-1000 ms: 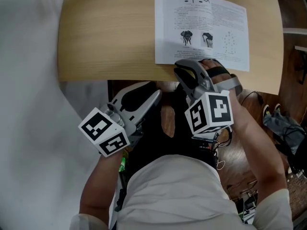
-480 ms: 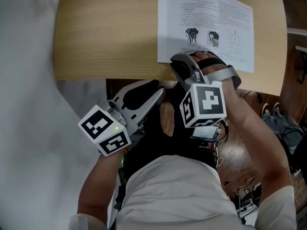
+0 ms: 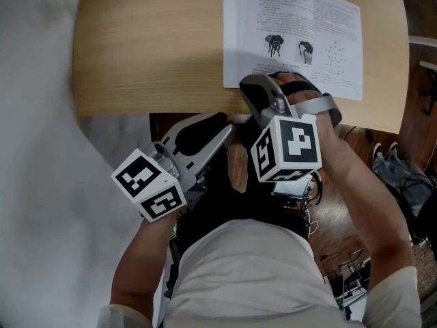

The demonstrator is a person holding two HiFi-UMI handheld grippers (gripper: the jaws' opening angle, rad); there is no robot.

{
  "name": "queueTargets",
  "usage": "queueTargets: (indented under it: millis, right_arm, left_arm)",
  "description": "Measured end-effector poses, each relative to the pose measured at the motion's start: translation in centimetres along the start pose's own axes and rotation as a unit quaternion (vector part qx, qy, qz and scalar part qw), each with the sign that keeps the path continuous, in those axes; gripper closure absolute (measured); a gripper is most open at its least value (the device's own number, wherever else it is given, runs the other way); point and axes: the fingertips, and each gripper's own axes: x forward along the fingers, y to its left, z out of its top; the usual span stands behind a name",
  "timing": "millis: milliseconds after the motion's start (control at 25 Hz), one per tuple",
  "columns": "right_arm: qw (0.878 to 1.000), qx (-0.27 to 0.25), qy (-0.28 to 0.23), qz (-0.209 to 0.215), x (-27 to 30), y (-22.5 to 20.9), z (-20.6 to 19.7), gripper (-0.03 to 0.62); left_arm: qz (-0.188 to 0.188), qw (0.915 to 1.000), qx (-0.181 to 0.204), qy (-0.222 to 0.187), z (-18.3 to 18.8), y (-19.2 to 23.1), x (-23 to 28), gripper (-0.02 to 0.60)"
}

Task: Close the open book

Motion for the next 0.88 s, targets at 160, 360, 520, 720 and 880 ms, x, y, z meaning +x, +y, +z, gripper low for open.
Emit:
queueTargets:
  millis: [160,360,520,720,880]
  right_arm:
    - [1.000,0.017,-0.005,0.002,-0.2,-0.1,0.1,0.592]
    - [0.998,0.058,-0.025,0.001,-0.9,-0.3,0.8,0.592]
    - [0.997,0.071,-0.035,-0.015,-1.4,-0.7,1.0,0.592]
    - [0.998,0.045,-0.032,-0.027,-2.0,-0.7,0.6,0.529]
    - [0.999,0.029,-0.016,-0.023,-1.5,-0.2,-0.1,0.526]
  left_arm:
    - [-0.001,1.0000,-0.004,0.002,0.0,0.1,-0.1,0.517]
    - [-0.003,1.0000,-0.007,0.004,0.1,0.1,-0.1,0.517]
    - [-0.005,0.9999,-0.008,0.006,0.2,0.1,-0.1,0.517]
    - [-0.006,0.9999,-0.007,0.005,0.2,0.2,0.0,0.517]
    - [-0.008,0.9999,-0.006,0.004,0.2,0.2,0.1,0.517]
